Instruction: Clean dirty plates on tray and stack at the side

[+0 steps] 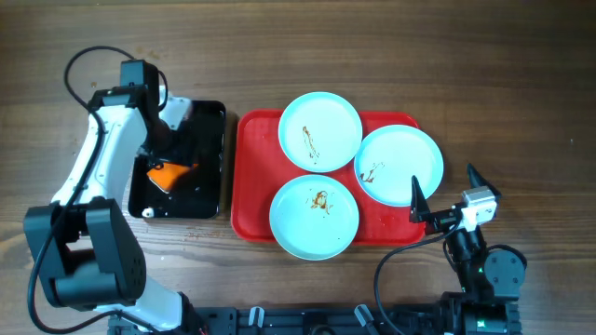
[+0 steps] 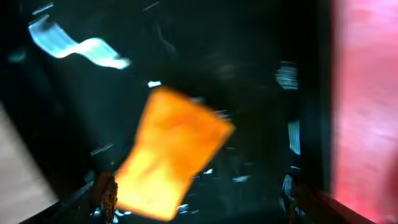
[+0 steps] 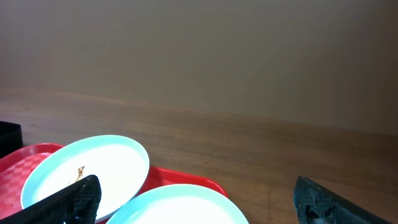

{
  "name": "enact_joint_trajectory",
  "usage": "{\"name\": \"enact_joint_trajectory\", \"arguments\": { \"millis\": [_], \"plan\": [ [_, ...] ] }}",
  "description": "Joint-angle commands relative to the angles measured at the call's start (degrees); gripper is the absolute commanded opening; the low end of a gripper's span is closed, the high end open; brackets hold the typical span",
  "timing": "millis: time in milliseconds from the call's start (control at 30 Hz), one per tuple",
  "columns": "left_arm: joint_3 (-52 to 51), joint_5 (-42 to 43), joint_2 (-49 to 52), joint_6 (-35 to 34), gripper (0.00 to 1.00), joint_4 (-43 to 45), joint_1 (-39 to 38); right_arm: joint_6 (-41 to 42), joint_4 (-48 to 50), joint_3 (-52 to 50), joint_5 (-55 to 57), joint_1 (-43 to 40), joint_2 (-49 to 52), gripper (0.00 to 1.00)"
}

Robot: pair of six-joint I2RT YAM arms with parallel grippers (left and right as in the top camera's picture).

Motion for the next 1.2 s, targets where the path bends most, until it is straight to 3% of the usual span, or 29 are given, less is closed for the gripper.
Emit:
{"name": "enact_joint_trajectory", "arguments": {
  "millis": [0, 67, 200, 633, 733, 800, 1033, 1167],
  "plan": [
    [0.57, 10.01, -0.28, 13.44, 0.88, -1.88, 0.07, 0.35, 0.20, -0.07, -0.70, 0.17, -0.20, 1.00],
    [0.55, 11.15, -0.04, 20.33, 0.88, -4.37, 0.09, 0.33, 0.20, -0.07, -0.70, 0.17, -0.20, 1.00],
    [0.39, 10.80, 1.16, 25.92, 0.87, -5.55, 0.92, 0.35, 0.20, -0.07, -0.70, 0.17, -0.22, 1.00],
    [0.39, 5.68, 10.60, 26.10, 0.91, -1.14, 9.60, 0.35, 0.20, -0.07, -0.70, 0.17, -0.20, 1.00],
    [0.39, 6.08, 13.51, 26.12, 0.74, -0.09, 9.49, 0.35, 0.17, -0.07, -0.70, 0.17, -0.22, 1.00],
    [0.39, 6.56, 14.21, 25.75, 0.04, 1.18, 9.49, 0.33, 0.20, -0.07, -0.70, 0.17, -0.20, 1.00],
    [0.42, 8.41, 14.19, 20.94, 0.04, 3.28, 6.64, 0.33, 0.20, -0.07, -0.70, 0.17, -0.20, 1.00],
    [0.42, 8.92, 14.16, 10.27, 0.04, 8.02, -0.17, 0.33, 0.20, -0.07, -0.70, 0.17, -0.20, 1.00]
  ]
}}
